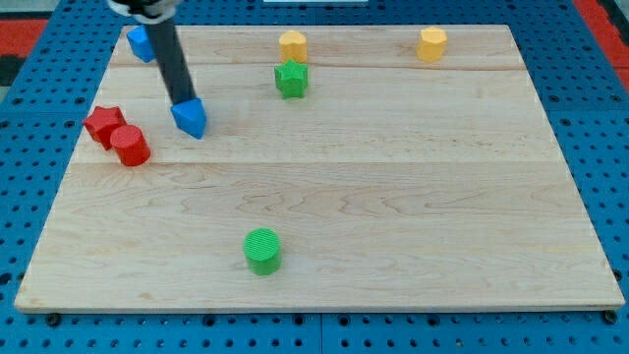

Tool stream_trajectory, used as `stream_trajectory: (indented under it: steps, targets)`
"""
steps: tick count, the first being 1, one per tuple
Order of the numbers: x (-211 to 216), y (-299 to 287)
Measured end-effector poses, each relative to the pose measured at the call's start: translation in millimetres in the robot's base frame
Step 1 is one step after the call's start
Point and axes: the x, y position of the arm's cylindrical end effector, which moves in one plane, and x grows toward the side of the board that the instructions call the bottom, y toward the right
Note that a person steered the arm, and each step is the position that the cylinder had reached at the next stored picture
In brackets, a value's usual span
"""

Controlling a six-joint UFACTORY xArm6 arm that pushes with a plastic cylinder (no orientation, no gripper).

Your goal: Put the blue triangle below the green star

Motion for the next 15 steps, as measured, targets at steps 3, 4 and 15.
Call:
stream_trajectory:
  steps: [3,4,15]
  targets:
    - [43,-25]
    - [50,1]
    - [14,41]
